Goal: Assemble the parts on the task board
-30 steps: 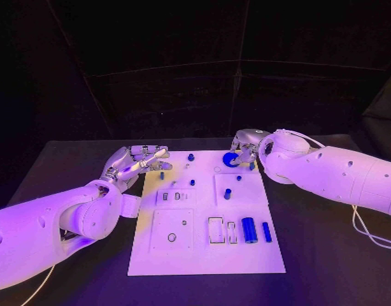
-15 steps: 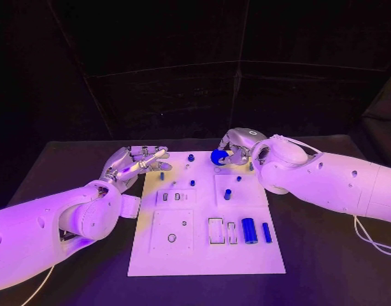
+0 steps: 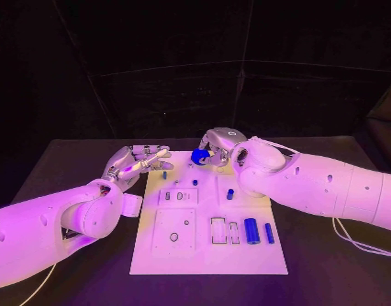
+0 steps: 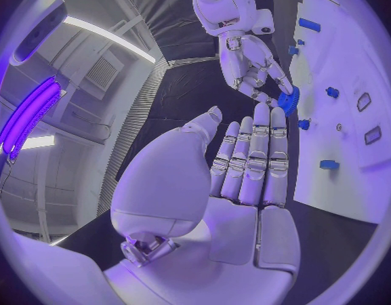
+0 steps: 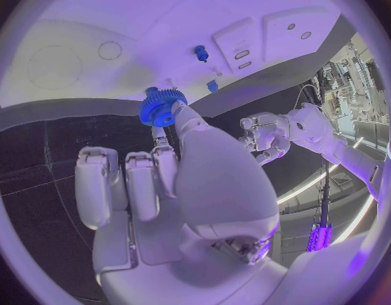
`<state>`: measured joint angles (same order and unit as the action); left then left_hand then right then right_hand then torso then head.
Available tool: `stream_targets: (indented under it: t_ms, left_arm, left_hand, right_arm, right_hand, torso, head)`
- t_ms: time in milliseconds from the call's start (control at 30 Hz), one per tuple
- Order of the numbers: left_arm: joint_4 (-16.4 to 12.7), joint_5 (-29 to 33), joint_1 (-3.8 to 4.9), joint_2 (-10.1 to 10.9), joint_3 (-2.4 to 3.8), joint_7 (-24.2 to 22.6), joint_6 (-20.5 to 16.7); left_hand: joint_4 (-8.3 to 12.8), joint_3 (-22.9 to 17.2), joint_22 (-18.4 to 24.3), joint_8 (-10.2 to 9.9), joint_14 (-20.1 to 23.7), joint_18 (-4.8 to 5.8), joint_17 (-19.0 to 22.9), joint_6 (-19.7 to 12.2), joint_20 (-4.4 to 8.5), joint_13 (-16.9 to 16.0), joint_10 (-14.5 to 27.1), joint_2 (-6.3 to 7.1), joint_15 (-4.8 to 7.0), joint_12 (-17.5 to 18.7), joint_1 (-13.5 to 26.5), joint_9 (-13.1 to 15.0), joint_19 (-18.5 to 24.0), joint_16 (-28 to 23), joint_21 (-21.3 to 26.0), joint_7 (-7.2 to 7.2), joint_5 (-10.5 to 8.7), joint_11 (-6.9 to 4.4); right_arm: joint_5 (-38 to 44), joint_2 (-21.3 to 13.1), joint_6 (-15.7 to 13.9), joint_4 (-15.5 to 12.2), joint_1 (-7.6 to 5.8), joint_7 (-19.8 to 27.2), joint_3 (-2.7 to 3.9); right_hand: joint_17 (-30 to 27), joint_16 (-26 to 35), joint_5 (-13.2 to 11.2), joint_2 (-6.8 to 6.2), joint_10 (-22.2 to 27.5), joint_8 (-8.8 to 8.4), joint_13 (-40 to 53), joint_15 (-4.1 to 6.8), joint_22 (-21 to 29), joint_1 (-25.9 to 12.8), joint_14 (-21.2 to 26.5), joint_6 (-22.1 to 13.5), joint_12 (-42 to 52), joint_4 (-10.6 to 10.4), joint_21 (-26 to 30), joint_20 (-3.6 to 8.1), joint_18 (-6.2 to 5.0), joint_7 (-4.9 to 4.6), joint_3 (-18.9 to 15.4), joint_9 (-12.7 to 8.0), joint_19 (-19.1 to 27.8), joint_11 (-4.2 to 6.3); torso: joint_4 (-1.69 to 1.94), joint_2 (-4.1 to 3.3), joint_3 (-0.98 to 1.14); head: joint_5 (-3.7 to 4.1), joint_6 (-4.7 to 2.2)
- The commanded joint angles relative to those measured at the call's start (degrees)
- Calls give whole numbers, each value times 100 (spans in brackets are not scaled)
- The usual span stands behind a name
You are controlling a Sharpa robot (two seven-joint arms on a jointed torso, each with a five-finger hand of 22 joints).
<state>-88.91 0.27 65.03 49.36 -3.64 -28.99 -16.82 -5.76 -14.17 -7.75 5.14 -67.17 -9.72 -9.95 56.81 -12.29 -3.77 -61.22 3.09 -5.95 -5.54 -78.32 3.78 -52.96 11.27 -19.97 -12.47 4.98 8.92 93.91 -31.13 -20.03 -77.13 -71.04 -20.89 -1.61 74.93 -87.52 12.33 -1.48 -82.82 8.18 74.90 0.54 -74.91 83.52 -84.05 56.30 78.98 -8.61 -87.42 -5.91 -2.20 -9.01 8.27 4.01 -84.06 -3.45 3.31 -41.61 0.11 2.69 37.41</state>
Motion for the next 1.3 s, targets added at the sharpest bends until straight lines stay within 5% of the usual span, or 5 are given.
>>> stream_targets:
  t_ms: [33, 700, 1000, 1133, 1300]
  left_arm:
    - [-13, -23, 9, -8, 5, -31, 60]
    - [3, -23, 10, -30, 6, -41, 8]
    - [7, -23, 10, -33, 6, -34, 9]
    - [8, -23, 10, -34, 6, -31, 10]
    - [7, -23, 10, -36, 6, -27, 11]
  left_hand:
    - [41, 3, 5, -36, -38, -77, -8, -1, 0, 6, -10, -34, 5, 29, 26, -5, -50, -33, 37, -16, 16, 26]
    - [61, -12, 18, -45, -7, -73, -8, 11, -6, 4, -21, -35, -5, 44, 28, -2, -32, -74, 54, -17, 15, 28]
    - [61, -12, 18, -45, -7, -73, -8, 11, -6, 4, -21, -35, -5, 44, 28, -2, -32, -74, 54, -17, 15, 28]
    - [61, -12, 18, -45, -7, -73, -8, 11, -6, 4, -21, -35, -5, 44, 28, -2, -32, -74, 54, -17, 15, 28]
    - [64, -13, 20, -47, -3, -72, -8, 12, -8, 3, -22, -33, -7, 47, 30, -2, -29, -81, 56, -17, 14, 29]
  right_arm:
    - [195, 156, 153, 147, 22, -79, 2]
    - [217, 716, 526, 670, 170, -127, 2]
    - [204, 789, 612, 787, 173, -114, 1]
    - [171, 824, 615, 833, 174, -167, 1]
    - [132, 850, 655, 863, 174, -186, 1]
  right_hand:
    - [967, -11, -1, -6, 6, 6, 392, 29, -915, -56, -475, 159, -6, -11, -25, 24, 79, 94, 49, 1, -139, 34]
    - [944, 1, -33, -110, 55, -93, 332, 4, -902, -179, -470, 55, -82, -24, -19, 8, 76, 54, 139, -19, -127, 0]
    - [887, 31, -479, -354, 179, -448, 156, -96, -840, -526, -457, -472, -279, -141, 11, -78, 61, -76, 10, -43, -75, -120]
    - [870, 40, -528, -416, 207, -494, 134, -147, -818, -624, -452, -951, -306, -249, 23, -128, 55, -135, -70, -57, -56, -178]
    - [869, 41, -540, -421, 210, -486, 131, -154, -814, -633, -452, -910, -308, -271, 25, -137, 54, -144, -79, -49, -52, -185]
  torso:
    - [2, 0, 2]
    - [-17, -3, 12]
    - [-18, -2, 17]
    - [-17, -2, 14]
    - [-19, -2, 14]
  head:
    - [-23, 19]
    - [-107, 59]
    - [-126, 78]
    - [-121, 73]
    - [-126, 74]
